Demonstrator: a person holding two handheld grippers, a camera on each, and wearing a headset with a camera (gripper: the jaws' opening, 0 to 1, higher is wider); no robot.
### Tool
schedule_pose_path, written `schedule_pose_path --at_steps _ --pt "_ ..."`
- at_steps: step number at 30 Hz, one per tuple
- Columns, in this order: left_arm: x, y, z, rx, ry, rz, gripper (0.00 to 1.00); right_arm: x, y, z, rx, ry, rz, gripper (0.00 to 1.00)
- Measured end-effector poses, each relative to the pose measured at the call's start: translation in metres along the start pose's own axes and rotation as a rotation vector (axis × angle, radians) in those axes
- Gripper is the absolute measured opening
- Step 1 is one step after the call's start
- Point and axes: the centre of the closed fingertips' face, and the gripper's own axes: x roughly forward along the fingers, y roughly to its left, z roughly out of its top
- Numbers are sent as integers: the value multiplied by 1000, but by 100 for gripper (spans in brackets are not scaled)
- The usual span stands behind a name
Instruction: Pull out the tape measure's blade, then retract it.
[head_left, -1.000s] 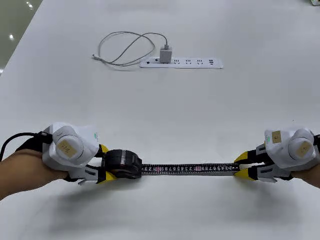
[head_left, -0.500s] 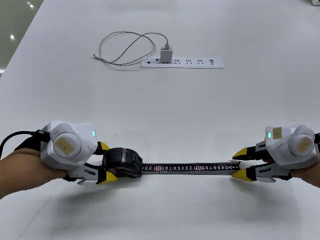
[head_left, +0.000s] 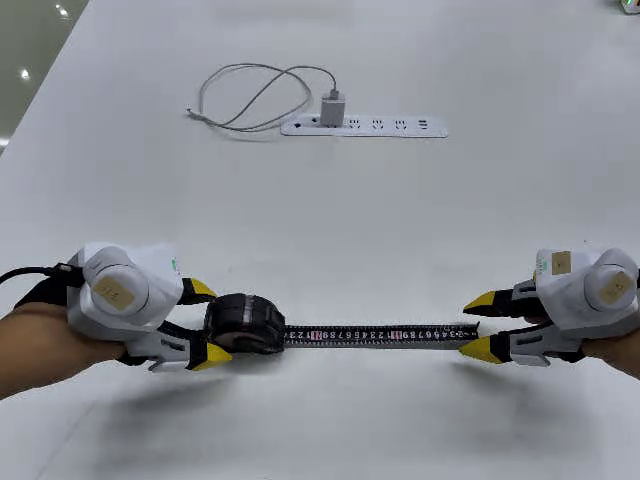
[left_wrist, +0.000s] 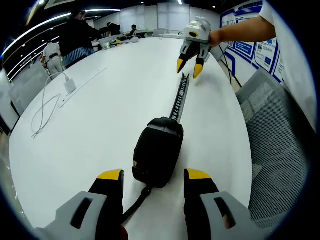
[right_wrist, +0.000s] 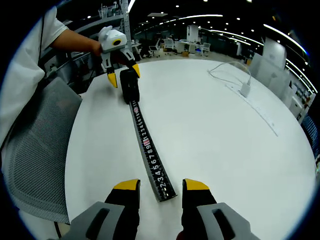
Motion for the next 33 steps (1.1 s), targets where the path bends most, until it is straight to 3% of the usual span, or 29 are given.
schedule_pose_path --at_steps 13,26,33 --pt "-23 -1 1 -85 -62 81 62 -8 8 10 54 -41 -55 40" --pt "-41 -5 -10 -139 -86 132 73 -15 11 12 79 -59 -106 51" --pt "-48 -11 -16 -153 -82 135 73 -18 16 13 94 -67 -114 53"
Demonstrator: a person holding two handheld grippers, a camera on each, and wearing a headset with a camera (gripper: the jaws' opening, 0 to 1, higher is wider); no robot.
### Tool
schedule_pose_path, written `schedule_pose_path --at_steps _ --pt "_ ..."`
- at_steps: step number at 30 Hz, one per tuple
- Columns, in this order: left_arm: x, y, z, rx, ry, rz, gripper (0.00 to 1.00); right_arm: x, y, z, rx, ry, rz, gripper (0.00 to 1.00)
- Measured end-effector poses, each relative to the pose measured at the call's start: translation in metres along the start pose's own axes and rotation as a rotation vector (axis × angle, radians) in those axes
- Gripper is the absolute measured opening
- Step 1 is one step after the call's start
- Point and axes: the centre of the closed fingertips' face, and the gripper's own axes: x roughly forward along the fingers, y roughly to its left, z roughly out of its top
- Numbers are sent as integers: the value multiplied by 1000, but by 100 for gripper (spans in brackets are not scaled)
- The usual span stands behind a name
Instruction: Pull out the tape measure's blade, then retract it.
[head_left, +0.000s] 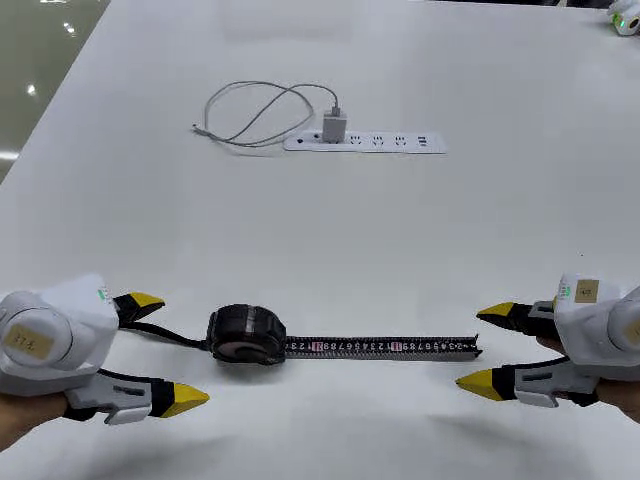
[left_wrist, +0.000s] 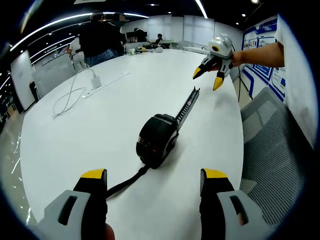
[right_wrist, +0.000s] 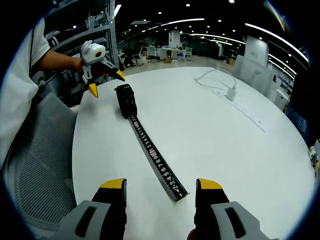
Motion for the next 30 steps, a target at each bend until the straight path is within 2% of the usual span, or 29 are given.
schedule_pose_path --at_steps 7,12,23,30 --pt "-8 -6 -5 -7 -1 4 77 -5 3 1 17 -17 -36 58" --pt "-14 -7 -11 -23 -12 26 82 -8 10 -1 18 -16 -48 60" --pt "-27 -13 -11 -85 -80 45 87 -18 19 -3 44 -27 -76 65" --pt "-34 -16 -17 -123 -109 66 92 -25 26 -3 63 -45 -101 75"
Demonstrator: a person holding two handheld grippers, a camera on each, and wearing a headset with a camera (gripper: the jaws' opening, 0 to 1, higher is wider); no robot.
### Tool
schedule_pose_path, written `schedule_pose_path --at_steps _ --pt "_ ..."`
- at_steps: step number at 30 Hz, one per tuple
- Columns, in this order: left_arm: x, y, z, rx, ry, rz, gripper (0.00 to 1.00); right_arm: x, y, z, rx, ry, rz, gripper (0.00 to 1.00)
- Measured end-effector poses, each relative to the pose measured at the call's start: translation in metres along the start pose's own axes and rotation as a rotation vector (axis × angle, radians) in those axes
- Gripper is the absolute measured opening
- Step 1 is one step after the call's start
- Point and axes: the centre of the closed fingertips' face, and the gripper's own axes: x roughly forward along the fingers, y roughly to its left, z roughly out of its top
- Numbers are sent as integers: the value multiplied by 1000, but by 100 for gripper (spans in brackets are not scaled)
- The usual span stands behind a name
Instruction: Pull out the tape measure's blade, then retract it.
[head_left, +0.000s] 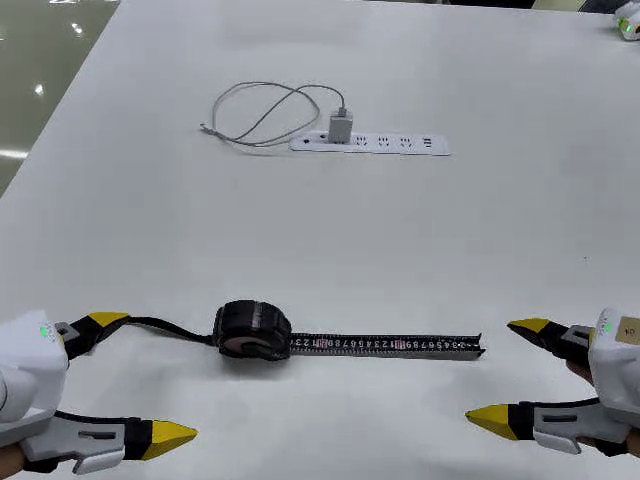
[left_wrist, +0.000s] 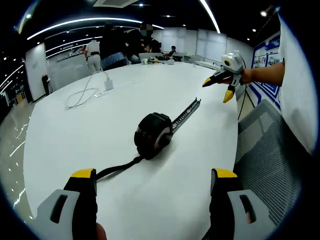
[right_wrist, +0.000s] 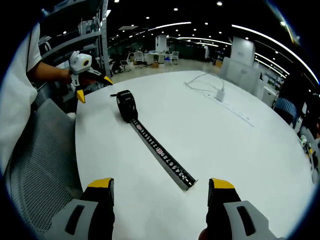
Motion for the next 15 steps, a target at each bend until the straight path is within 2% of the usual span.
schedule_pose_path --at_steps 4,15 --pt "-4 -1 -2 -36 -18 11 95 -3 2 -1 7 -8 -12 80" --pt "-12 -11 -10 -86 -39 23 99 -12 11 0 25 -30 -23 91"
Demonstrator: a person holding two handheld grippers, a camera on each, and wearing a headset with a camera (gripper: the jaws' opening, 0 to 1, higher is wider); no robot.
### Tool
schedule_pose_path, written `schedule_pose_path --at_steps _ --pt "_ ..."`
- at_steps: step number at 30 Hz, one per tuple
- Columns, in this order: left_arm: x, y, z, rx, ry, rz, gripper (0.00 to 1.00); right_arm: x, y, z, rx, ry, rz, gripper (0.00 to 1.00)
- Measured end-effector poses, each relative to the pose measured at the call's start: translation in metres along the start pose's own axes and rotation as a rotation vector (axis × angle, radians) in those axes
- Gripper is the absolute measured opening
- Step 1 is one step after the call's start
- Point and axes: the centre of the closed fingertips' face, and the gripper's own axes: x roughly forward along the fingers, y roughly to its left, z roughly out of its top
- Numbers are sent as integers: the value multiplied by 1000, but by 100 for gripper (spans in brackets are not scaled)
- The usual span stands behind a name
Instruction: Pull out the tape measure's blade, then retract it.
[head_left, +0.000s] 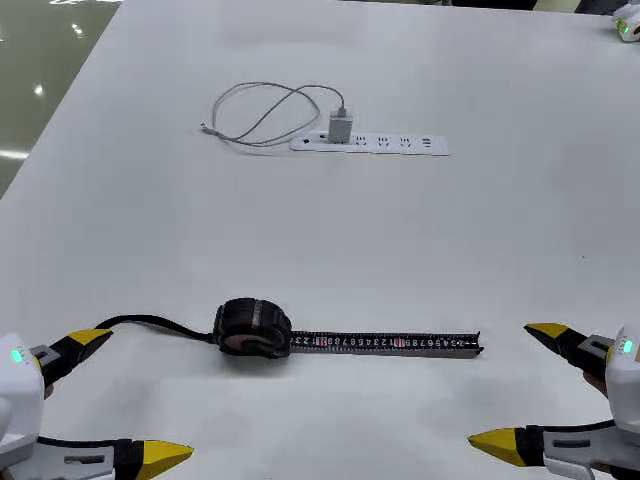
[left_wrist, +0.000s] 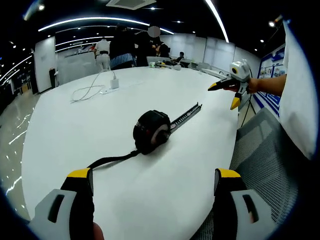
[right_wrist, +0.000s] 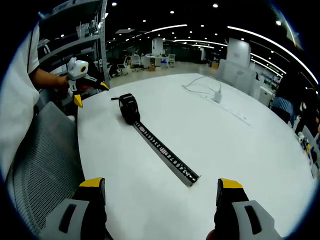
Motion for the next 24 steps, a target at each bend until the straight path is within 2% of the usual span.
schedule_pose_path --at_steps 11,24 --pt "-8 1 -7 -38 -13 14 99 -2 11 -10 42 -20 2 96" --pt "-10 -1 -13 -68 -26 21 99 -7 12 -13 75 -37 -9 99"
